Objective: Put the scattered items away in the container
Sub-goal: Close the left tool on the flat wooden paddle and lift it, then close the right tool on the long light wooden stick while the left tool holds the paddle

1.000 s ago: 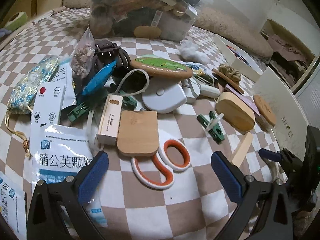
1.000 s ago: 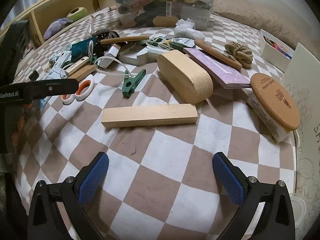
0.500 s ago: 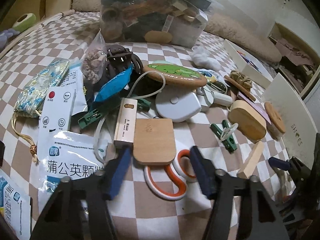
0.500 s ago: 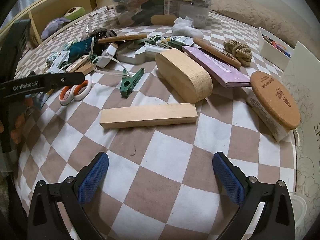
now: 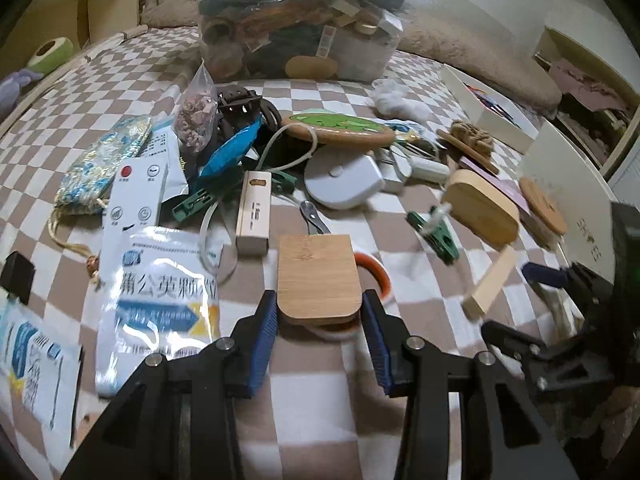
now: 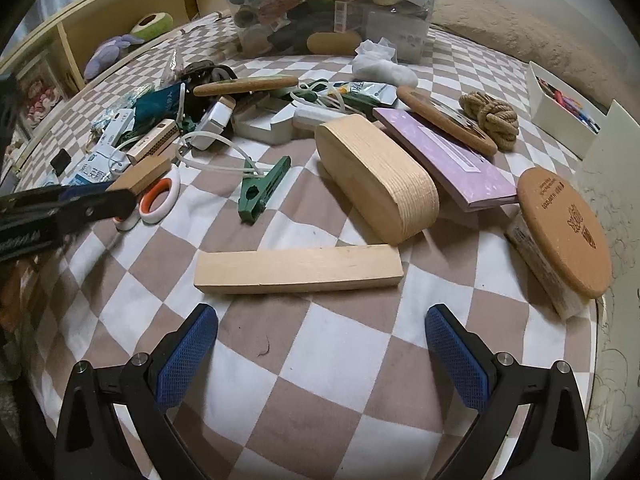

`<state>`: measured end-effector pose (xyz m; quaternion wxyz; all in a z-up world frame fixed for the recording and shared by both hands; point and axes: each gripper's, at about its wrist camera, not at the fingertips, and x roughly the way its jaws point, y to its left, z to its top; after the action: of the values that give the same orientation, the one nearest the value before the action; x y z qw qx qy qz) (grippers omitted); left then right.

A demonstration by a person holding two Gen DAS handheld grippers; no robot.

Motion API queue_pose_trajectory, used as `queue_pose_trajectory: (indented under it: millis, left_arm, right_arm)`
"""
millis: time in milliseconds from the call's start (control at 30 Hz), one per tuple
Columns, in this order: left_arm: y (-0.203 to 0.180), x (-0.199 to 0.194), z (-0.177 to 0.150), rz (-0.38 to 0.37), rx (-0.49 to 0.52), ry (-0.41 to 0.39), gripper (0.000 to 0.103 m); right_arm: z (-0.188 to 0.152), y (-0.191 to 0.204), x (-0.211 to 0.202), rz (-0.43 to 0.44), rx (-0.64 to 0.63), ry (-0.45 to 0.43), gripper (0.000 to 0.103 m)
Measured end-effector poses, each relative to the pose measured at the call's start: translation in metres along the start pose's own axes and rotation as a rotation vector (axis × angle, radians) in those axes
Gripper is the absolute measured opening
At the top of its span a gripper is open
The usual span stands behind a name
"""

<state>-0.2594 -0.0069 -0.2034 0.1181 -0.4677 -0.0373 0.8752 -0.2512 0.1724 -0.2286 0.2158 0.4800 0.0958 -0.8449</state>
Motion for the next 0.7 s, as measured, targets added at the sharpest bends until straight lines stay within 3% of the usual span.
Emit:
queue_pose_trajectory:
  millis: [200,433,533,700]
  left_arm:
    - [-0.016,-0.021,-0.019,-0.025,0.033,-0.015,0.042]
    - [-0.037,-0.021,-0.053,-0.033,0.100,0.050,0.042]
    - [-0.042,-0.021,-0.057,-0.006,0.131,0.043,0.042]
    - [-0.037,-0.018,-0.054,-0.016,0.101,0.036,0.042]
  right_arm:
    - [0.001,0.010,0.002,0.019,-0.026,0.003,0.103]
    - [0.006,0.008,0.006,0.039,-0.007,-0.001,0.103]
    - [0.009,0.008,0.008,0.043,0.001,-0.002,0.103]
    - [0.009,0.008,0.007,0.042,0.008,-0.006,0.103]
